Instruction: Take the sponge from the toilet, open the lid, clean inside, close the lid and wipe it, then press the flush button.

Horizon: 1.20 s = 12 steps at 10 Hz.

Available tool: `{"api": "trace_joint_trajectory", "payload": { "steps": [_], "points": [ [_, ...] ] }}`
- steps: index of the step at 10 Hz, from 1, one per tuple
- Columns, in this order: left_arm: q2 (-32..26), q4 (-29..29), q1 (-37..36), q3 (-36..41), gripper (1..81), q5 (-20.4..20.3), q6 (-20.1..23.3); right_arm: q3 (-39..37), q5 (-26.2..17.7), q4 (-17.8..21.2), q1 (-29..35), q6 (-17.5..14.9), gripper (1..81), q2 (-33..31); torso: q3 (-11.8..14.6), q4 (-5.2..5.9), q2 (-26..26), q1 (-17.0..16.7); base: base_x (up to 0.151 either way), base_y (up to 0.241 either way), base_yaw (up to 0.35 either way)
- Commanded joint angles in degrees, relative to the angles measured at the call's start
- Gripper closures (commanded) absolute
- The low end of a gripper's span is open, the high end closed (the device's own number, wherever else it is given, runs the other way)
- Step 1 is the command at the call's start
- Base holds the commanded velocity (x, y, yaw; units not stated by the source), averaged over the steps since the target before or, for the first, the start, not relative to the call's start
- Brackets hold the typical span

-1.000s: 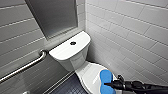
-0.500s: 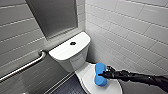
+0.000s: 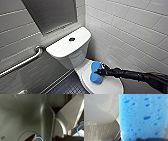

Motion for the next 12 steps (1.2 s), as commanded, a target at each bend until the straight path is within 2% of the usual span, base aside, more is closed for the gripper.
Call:
{"api": "trace_joint_trajectory", "payload": {
  "steps": [1,3,5,7,10,12],
  "points": [
    [-0.78,-0.3,0.96,0.95,1.0,4.05,0.33,-6.13,2.13,6.02,7.88,0.37,81.1,4.88,0.02,0.0,0.0,0.0,0.0,0.0,0.0],
    [-1.04,-0.39,1.13,0.95,1.0,3.96,0.33,-13.96,3.01,6.47,7.27,0.54,81.1,10.42,-0.28,0.0,-0.04,0.02,0.0,0.0,0.0],
    [-1.04,-0.39,1.22,0.95,1.0,3.96,0.33,-15.74,3.1,6.21,5.52,0.37,81.1,11.76,-0.28,0.0,-0.06,0.02,0.0,0.0,0.0],
    [-0.96,-0.3,1.22,0.95,1.0,3.96,0.33,-11.63,3.19,6.04,2.53,0.2,81.1,8.08,-0.28,0.0,-0.06,0.02,0.0,0.0,0.0],
    [-0.78,-0.13,1.22,0.95,1.0,4.05,0.33,-3.01,6.69,5.95,-3.1,0.02,81.1,-1.24,-0.28,0.0,-0.06,0.02,0.0,0.0,0.0],
    [-0.69,0.14,1.22,0.95,1.0,4.05,0.33,-0.36,7.49,5.68,-6.0,0.1,81.1,-4.16,-0.28,0.0,-0.06,0.02,0.0,0.0,0.0]
  ]
}}
